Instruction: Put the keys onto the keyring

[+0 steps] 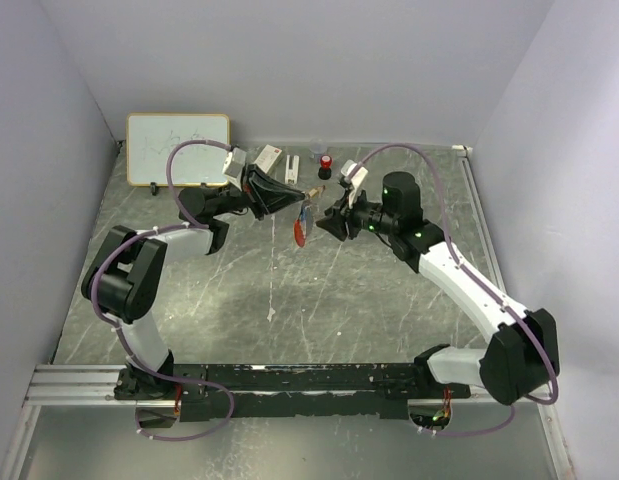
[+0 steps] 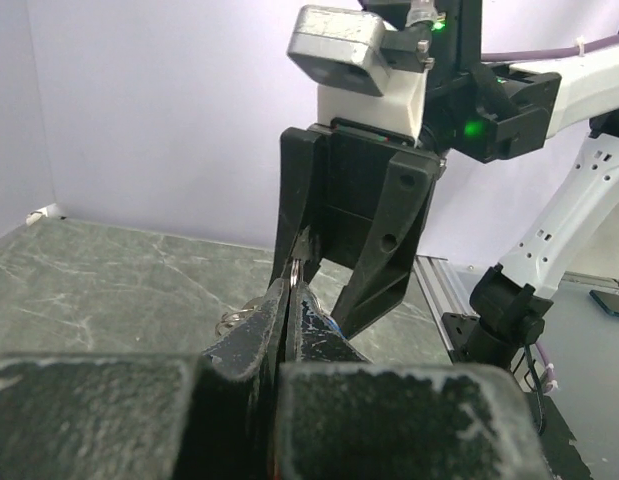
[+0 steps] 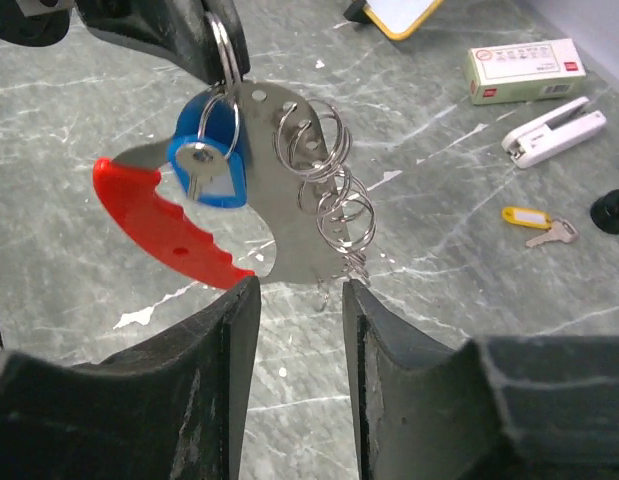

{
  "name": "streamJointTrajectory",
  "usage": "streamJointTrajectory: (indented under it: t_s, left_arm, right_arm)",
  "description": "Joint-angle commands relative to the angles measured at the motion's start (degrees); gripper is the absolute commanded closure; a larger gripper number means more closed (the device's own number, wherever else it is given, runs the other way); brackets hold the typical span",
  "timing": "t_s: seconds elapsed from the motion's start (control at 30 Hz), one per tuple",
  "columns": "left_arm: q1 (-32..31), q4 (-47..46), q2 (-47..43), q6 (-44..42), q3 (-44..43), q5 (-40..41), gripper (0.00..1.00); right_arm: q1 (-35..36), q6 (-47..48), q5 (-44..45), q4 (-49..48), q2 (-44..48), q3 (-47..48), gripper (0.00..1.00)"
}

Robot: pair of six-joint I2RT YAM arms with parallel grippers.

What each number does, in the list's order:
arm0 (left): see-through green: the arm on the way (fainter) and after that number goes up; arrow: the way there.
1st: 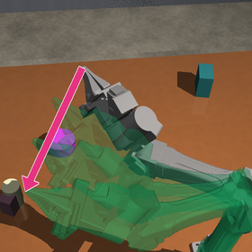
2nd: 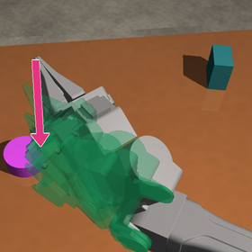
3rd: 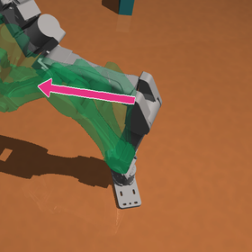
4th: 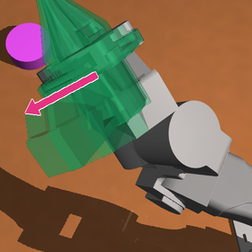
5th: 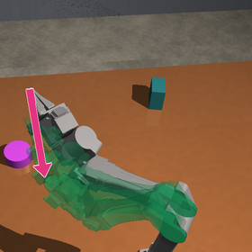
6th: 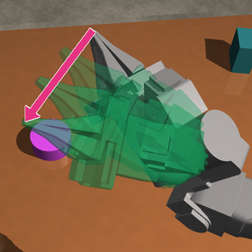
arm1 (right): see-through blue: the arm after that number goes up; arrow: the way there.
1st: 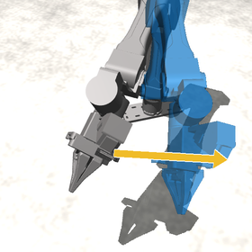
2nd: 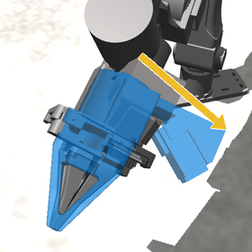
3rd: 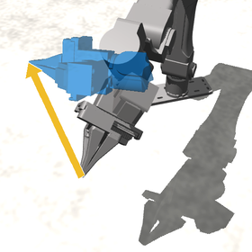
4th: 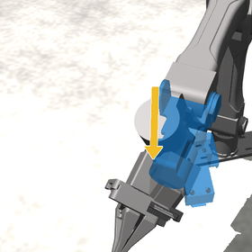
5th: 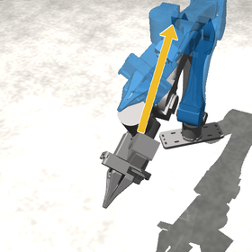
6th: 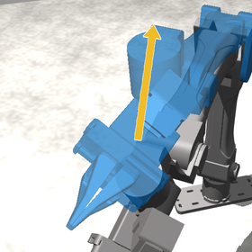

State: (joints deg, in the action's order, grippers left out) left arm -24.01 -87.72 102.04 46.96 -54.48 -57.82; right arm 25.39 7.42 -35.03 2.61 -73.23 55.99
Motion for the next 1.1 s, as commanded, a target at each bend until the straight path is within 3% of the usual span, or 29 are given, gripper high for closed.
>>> streamJointTrajectory:
  t_s: [0.0,0.5,0.9,1.07]
  left_arm:
    - [0.4,-15.9,-1.4,0.4,-0.7,1.6,0.93]
    - [-0.6,-15.9,-1.2,0.5,1.5,-0.7,0.93]
    - [-2.7,-15.9,0.5,0.5,0.6,-1.5,0.93]
    - [-3.1,-15.9,1.0,0.5,0.5,-1.8,0.93]
  right_arm:
    - [-0.3,-0.5,2.7,-1.4,5.4,-1.3,0.61]
    - [-0.3,-0.8,-3.5,-3.9,3.3,5.0,0.72]
    - [-0.3,-1.2,-7.6,-4.6,0.9,6.4,0.74]
    - [-0.3,-1.2,-7.9,-4.6,0.5,6.5,0.81]
